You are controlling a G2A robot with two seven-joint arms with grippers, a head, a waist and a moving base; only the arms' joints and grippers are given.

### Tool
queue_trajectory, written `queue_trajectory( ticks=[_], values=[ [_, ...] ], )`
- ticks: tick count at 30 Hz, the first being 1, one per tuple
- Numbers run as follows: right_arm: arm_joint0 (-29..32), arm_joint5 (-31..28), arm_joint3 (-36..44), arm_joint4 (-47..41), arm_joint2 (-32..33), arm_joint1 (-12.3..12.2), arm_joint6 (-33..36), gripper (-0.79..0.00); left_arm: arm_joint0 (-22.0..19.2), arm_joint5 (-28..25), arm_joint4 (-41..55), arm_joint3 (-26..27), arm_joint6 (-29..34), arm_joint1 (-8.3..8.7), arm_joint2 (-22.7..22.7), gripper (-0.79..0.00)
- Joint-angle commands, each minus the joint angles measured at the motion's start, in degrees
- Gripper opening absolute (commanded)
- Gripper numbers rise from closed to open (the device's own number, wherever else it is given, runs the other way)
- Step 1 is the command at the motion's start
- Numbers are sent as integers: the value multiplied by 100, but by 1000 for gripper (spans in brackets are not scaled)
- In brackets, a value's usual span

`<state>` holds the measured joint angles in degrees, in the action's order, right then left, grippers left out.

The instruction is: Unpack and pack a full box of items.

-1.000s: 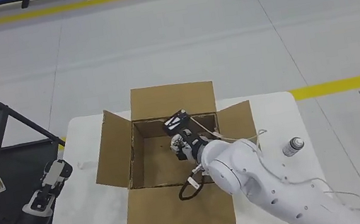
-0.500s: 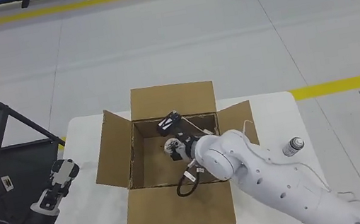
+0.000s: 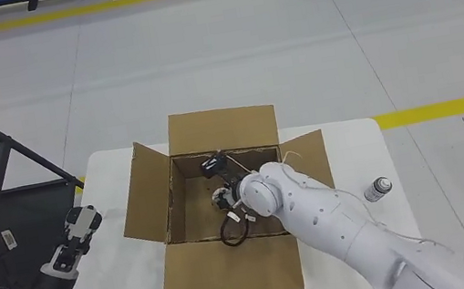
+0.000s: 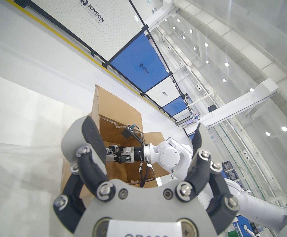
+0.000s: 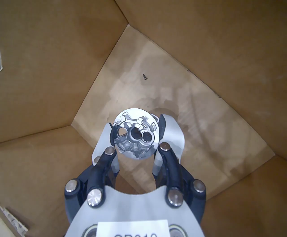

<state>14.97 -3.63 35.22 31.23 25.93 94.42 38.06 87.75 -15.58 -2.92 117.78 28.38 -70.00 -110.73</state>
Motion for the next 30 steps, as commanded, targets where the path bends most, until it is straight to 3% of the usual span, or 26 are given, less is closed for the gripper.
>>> queue_trajectory(
  ticks=[1,2,3,11,16,20,22,24,28,30],
  values=[
    [-51,-73,-230,19,-27,96,-47,-209,-11,17,-41,16,-8,9,27,0],
    [-70,-114,-301,35,-37,136,-76,-37,-18,24,-60,22,-8,14,37,0],
    [-81,-163,-367,36,-40,171,-104,0,-28,25,-75,30,-11,18,45,0],
    [-148,-244,-510,204,68,271,-551,0,-143,46,-80,42,-43,60,-21,0],
    [-60,237,155,705,223,109,-995,0,-234,105,7,-87,-62,87,-89,0],
    [276,915,1408,1388,480,-218,-971,0,-276,122,35,-151,-44,104,-80,0],
    [676,1344,2504,1946,749,-500,-758,0,-276,129,41,-138,2,113,-41,0],
    [1361,1658,4085,2749,1208,-890,-176,0,-276,129,41,-138,2,113,-41,0],
    [2771,1763,6561,4171,2175,-1438,845,0,-276,129,41,-138,2,113,-41,0],
    [3387,1851,7369,4779,2593,-1593,1045,0,-276,129,41,-138,2,113,-41,0]
  ],
)
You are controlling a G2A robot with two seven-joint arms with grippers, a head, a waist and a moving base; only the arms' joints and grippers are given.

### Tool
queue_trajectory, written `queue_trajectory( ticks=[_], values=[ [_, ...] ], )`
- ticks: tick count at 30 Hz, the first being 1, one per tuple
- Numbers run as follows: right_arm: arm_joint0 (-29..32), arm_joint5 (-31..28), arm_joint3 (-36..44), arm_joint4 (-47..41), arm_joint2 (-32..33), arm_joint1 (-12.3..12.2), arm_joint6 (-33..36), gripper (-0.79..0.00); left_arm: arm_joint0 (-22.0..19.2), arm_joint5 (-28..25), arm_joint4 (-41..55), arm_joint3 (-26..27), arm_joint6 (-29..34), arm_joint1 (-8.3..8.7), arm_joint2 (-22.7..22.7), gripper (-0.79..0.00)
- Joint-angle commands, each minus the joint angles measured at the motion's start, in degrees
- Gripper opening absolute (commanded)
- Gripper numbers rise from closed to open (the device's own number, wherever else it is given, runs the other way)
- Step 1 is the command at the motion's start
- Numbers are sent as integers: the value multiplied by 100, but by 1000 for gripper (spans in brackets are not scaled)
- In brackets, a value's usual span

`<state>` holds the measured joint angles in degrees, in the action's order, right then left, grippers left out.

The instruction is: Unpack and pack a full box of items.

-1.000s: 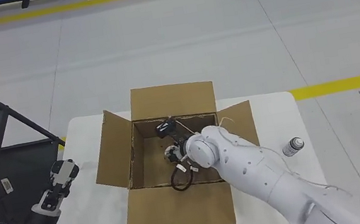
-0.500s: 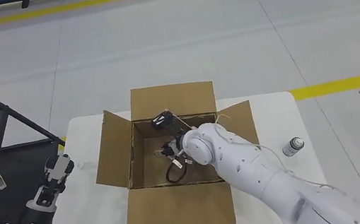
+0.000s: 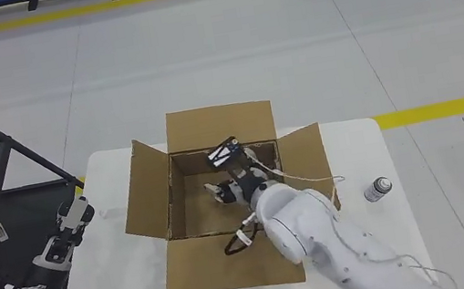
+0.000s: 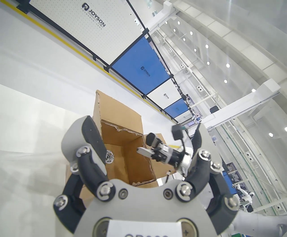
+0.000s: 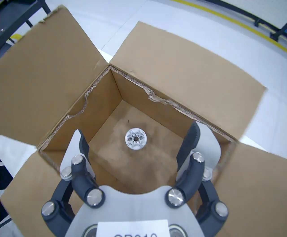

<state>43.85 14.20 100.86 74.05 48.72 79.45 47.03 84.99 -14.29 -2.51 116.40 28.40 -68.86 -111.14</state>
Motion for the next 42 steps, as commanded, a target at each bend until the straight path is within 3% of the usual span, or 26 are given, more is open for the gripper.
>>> queue_trajectory(
  ticks=[1,8,13,20,28,29,30,31,33,39,41,42],
  values=[
    [768,154,1126,773,488,-148,200,0,0,0,0,0,0,0,0,0],
    [2423,1271,2311,1948,1960,-341,443,0,0,0,0,0,0,0,0,0],
    [3241,1679,2227,1513,3080,-378,487,0,0,0,0,0,0,0,0,0],
    [3118,1482,855,679,3613,-356,392,0,0,0,0,0,0,0,0,0],
    [2726,895,-460,-336,3908,-329,-517,0,0,0,0,0,0,0,0,0],
    [2685,842,-545,-375,3920,-329,-560,-102,0,0,0,0,0,0,0,0],
    [2655,802,-610,-425,3929,-328,-609,-283,0,0,0,0,0,0,0,0],
    [2631,770,-667,-471,3940,-326,-677,-406,0,0,0,0,0,0,0,0],
    [2592,721,-774,-549,3956,-322,-814,-443,0,0,0,0,0,0,0,0],
    [2431,595,-1042,-689,3943,-314,-987,-434,0,0,0,0,0,0,0,0],
    [2394,563,-1089,-710,3939,-314,-1006,-483,0,0,0,0,0,0,0,0],
    [2383,561,-1084,-720,3929,-312,-1033,-557,0,0,0,0,0,0,0,0]
  ],
)
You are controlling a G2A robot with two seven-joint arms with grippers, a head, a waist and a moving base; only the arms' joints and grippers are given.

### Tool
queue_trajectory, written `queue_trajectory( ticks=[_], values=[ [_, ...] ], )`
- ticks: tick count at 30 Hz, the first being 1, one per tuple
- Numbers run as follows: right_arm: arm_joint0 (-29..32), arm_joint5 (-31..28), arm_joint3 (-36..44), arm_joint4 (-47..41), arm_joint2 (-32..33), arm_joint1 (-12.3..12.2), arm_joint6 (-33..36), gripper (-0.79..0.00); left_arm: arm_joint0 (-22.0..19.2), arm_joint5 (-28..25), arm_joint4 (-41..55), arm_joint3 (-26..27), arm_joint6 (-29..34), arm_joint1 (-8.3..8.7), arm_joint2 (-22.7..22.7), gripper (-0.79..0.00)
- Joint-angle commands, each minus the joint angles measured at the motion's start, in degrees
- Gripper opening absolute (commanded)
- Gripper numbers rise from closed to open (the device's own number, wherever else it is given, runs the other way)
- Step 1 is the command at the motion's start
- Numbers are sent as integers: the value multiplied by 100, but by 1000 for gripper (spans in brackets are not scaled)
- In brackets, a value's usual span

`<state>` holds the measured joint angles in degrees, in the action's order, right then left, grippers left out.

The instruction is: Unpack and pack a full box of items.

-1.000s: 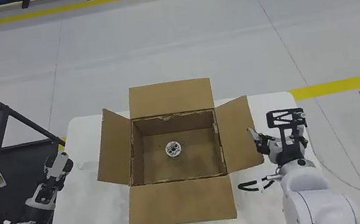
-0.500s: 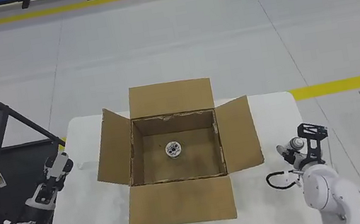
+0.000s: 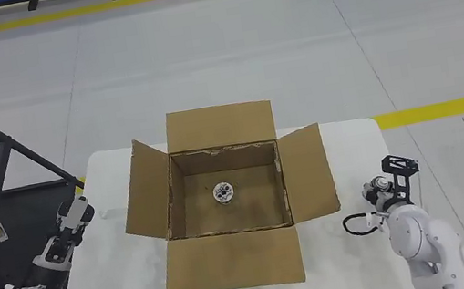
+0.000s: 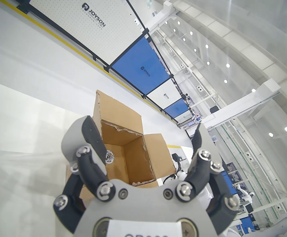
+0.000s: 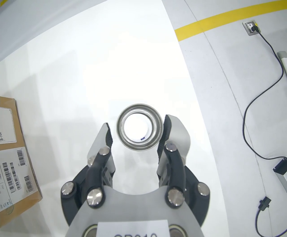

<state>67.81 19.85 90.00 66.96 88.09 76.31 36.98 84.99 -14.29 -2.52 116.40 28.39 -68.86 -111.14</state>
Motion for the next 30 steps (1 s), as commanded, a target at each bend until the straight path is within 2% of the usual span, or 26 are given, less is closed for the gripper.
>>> queue_trajectory(
  ticks=[1,2,7,13,16,19,22,24,27,30],
  values=[
    [-10,1,23,-26,-13,5,-90,-699,0,0,0,0,0,0,0,0],
    [7,2,63,-38,-6,6,-155,-785,0,0,0,0,0,0,0,0],
    [184,195,633,20,-20,20,-471,-785,0,0,0,0,0,0,0,0],
    [543,543,2157,669,-327,43,-747,-785,0,0,0,0,0,0,0,0],
    [528,643,2872,1359,-771,61,-675,-785,0,0,0,0,0,0,0,0],
    [201,395,3274,1911,-1365,92,-444,-785,0,0,0,0,0,0,0,0],
    [-419,-148,3186,2123,-2022,150,-68,-785,0,0,0,0,0,0,0,0],
    [-977,-580,2826,1989,-2444,214,230,-785,0,0,0,0,0,0,0,0],
    [-1868,-1036,1850,1623,-3042,358,687,-785,0,0,0,0,0,0,0,0],
    [-2626,-1195,697,1139,-3513,540,951,-785,0,0,0,0,0,0,0,0]
  ],
)
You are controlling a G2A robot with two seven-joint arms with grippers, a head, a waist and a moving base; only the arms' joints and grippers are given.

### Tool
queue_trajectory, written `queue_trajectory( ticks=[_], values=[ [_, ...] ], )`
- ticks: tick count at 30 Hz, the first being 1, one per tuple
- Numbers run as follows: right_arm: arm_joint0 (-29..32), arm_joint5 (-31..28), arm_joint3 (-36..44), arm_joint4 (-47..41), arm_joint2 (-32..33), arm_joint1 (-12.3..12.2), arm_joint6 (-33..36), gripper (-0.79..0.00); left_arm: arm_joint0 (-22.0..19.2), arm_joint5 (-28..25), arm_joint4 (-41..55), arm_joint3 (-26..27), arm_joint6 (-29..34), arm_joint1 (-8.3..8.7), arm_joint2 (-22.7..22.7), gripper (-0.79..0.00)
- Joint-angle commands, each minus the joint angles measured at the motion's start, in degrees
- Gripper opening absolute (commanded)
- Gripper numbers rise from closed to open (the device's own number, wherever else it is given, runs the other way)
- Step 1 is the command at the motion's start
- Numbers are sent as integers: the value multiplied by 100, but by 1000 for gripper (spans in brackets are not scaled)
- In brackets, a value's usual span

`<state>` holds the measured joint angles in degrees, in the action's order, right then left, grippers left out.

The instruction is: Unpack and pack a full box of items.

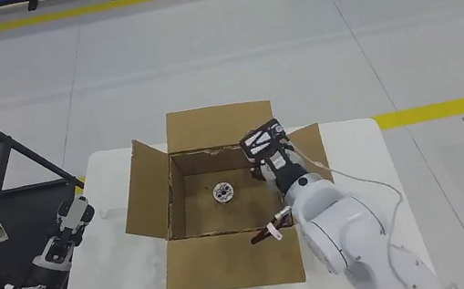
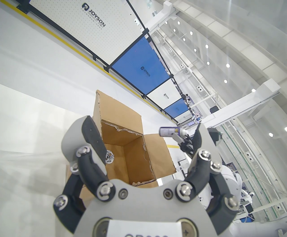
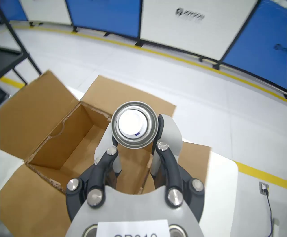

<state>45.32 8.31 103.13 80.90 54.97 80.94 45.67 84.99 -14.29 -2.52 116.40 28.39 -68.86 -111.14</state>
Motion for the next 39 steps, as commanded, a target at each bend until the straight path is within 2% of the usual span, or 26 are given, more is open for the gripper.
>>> queue_trajectory(
  ticks=[1,5,8,17,18,19,20,25,26,28,31,35,39],
  values=[
    [-555,-70,-978,-454,-316,136,59,-785,0,0,0,0,0,0,0,0],
    [-1042,-243,-2268,-897,-675,327,72,-785,0,0,0,0,0,0,0,0],
    [-1169,-300,-2835,-1050,-789,410,97,-785,0,0,0,0,0,0,0,0],
    [-1201,18,-3527,-984,-901,553,188,-785,0,0,0,0,0,0,0,0],
    [-1220,21,-3609,-994,-900,568,190,-739,0,0,0,0,0,0,0,0],
    [-1237,13,-3683,-1017,-903,584,189,-610,0,0,0,0,0,0,0,0],
    [-1258,11,-3759,-1035,-904,600,192,-523,0,0,0,0,0,0,0,0],
    [-1315,-123,-3998,-1123,-865,651,153,-394,0,0,0,0,0,0,0,0],
    [-1318,-154,-4021,-1125,-860,658,159,-289,0,0,0,0,0,0,0,0],
    [-1323,-189,-4037,-1106,-853,670,175,-185,0,0,0,0,0,0,0,0],
    [-1310,-194,-4004,-1046,-835,683,215,-95,0,0,0,0,0,0,0,0],
    [-1217,-162,-3799,-930,-741,667,209,-86,0,0,0,0,0,0,0,0],
    [-963,-137,-3233,-766,-555,603,83,-65,34,41,-157,0,-279,4,-99,0]
  ],
)
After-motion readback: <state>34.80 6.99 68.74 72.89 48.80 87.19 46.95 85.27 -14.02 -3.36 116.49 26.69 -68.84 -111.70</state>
